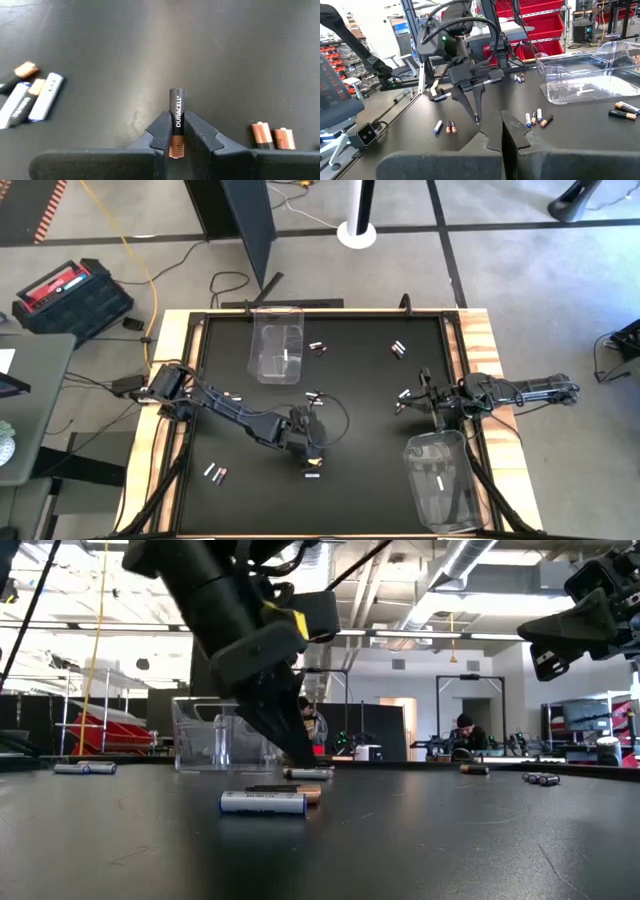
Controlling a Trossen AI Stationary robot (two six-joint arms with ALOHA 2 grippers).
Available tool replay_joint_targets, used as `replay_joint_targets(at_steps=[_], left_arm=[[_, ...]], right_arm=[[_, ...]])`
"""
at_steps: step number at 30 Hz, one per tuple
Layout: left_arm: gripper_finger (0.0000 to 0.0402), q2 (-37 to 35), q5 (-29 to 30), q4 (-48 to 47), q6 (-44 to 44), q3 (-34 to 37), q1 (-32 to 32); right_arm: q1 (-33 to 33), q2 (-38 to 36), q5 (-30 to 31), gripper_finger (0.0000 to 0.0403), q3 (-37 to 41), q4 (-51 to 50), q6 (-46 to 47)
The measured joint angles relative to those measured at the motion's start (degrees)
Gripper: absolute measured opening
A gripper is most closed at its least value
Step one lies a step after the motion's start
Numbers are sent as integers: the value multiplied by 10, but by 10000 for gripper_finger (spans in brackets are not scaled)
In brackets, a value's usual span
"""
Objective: Sort batteries
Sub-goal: Put the black battery into the top transparent bin
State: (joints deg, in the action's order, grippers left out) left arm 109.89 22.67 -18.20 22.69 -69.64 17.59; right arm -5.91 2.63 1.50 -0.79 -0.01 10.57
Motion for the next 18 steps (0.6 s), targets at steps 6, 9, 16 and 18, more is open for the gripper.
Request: replay_joint_targets(at_steps=[6,9,16,18], left_arm=[[35,-29,5,-98,3,-66,-28],[35,-67,18,-138,3,-86,-50],[35,-205,88,-199,25,-87,-132],[35,-236,107,-209,32,-86,-166]], right_arm=[[0,0,0,11,0,0,0],[0,0,0,11,0,0,0],[0,0,0,11,0,0,0],[0,0,0,11,0,0,0]])
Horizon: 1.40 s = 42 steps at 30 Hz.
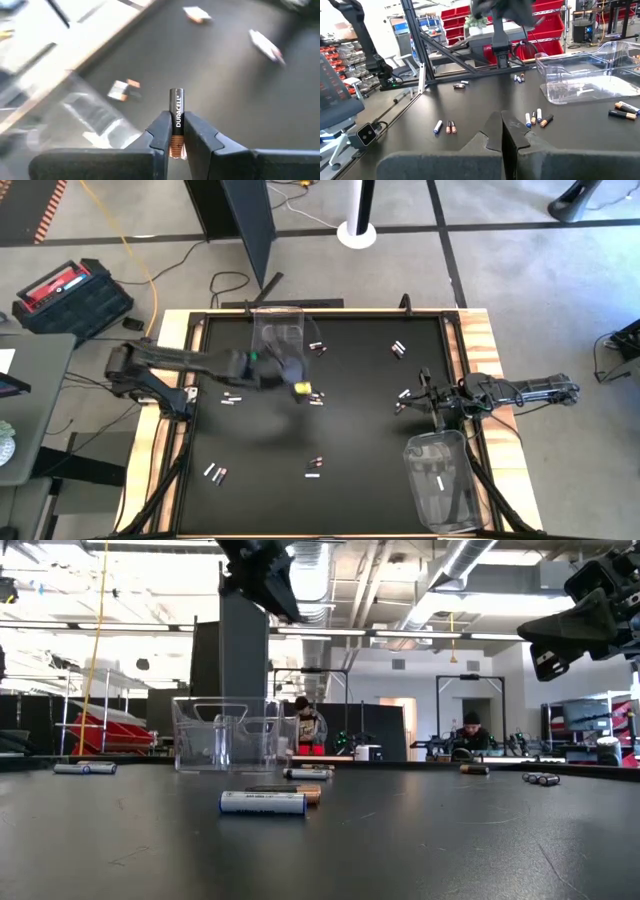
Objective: Sort batteries
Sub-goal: Put the black battery into the top transparent bin
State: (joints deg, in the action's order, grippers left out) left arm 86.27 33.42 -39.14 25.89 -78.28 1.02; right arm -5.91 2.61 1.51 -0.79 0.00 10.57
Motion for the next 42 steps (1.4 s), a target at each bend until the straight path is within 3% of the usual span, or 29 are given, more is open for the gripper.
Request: replay_joint_targets(at_steps=[4,7,17,26,42], left_arm=[[35,-34,-1,-3,1,0,-83],[35,-36,-36,-5,0,0,-151],[35,53,-293,-33,-187,0,-324],[34,158,-303,-100,-340,-14,-339],[35,262,-333,-88,-368,-15,-357]], right_arm=[[0,0,0,11,0,0,0],[0,0,0,11,0,0,0],[0,0,0,11,0,0,0],[0,0,0,11,0,0,0],[0,0,0,11,0,0,0]])
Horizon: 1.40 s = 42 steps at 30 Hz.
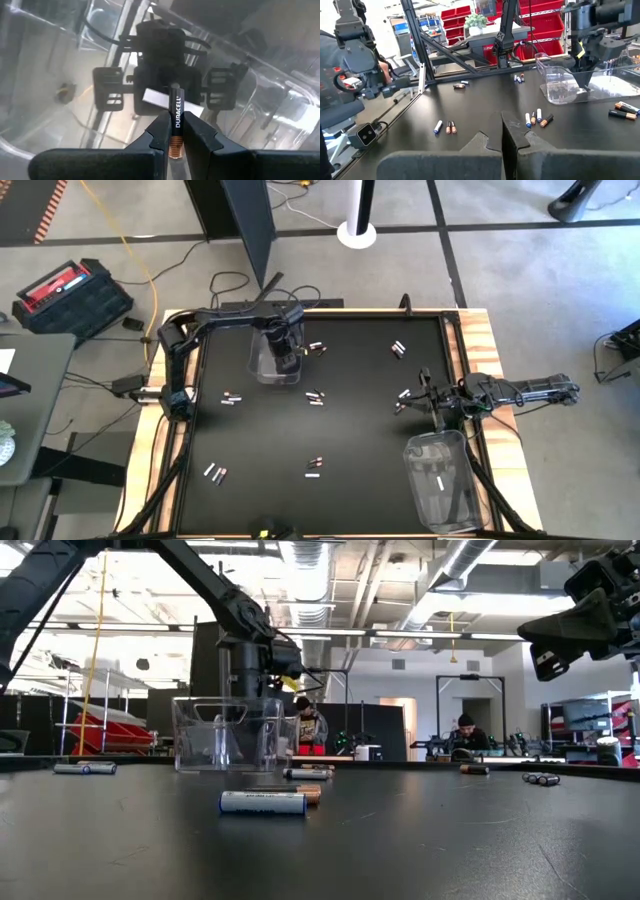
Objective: Sort batteries
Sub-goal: Put the black battery into the top transparent bin
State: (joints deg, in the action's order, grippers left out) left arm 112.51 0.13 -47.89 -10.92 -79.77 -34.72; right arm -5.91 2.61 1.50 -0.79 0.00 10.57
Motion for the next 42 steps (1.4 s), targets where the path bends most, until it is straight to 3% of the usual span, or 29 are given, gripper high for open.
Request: replay_joint_targets(at_steps=[22,31,35,38,42], left_arm=[[91,-26,18,-4,8,0,0],[94,-172,54,-9,31,0,0],[94,-262,19,-8,95,0,12],[94,-327,7,-4,168,9,44],[88,-402,37,3,243,57,128]], right_arm=[[0,0,0,11,0,0,0],[0,0,0,11,0,0,0],[0,0,0,11,0,0,0],[0,0,0,11,0,0,0],[0,0,0,11,0,0,0]])
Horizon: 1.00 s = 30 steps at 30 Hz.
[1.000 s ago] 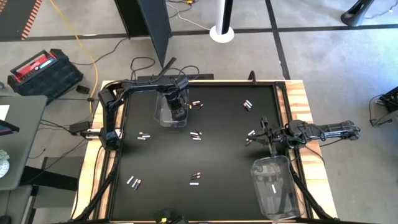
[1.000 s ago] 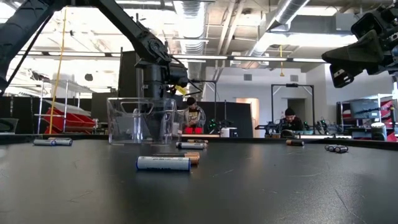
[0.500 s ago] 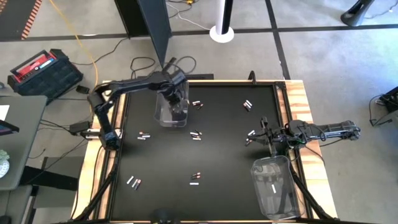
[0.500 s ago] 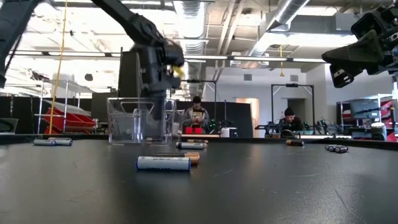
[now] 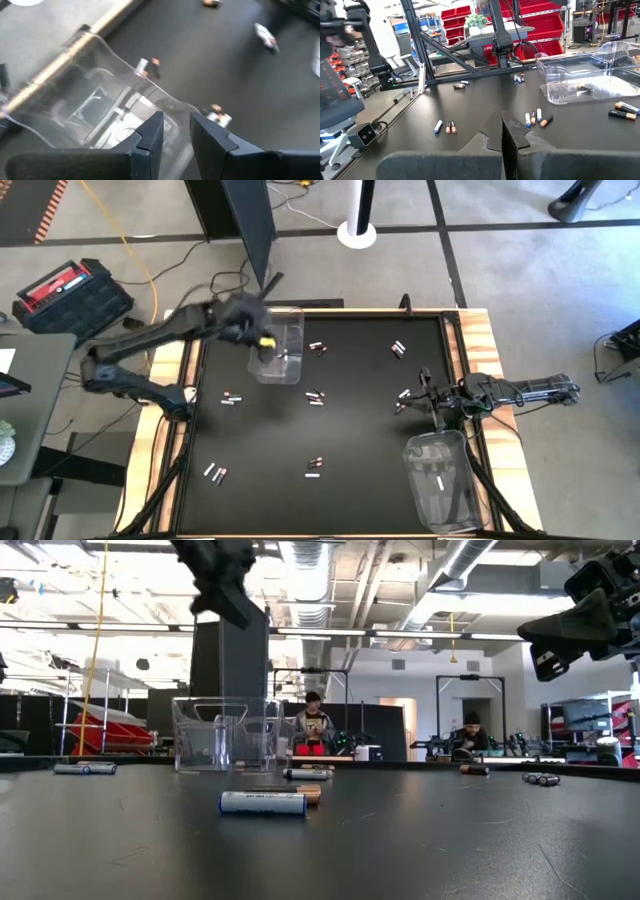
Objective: Sort batteries
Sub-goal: Put the black battery into the top transparent bin
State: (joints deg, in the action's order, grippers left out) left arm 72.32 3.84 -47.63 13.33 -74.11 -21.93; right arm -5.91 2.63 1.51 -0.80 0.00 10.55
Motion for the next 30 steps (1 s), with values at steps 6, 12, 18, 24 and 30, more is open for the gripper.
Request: replay_joint_targets(at_steps=[6,12,18,24,30], left_arm=[[79,-73,82,164,189,146,199],[69,-53,199,390,296,247,385],[56,30,279,462,314,249,468],[57,123,264,562,327,249,483],[82,200,260,659,354,249,478]], right_arm=[[0,0,0,11,0,0,0],[0,0,0,11,0,0,0],[0,0,0,11,0,0,0],[0,0,0,11,0,0,0],[0,0,0,11,0,0,0]])
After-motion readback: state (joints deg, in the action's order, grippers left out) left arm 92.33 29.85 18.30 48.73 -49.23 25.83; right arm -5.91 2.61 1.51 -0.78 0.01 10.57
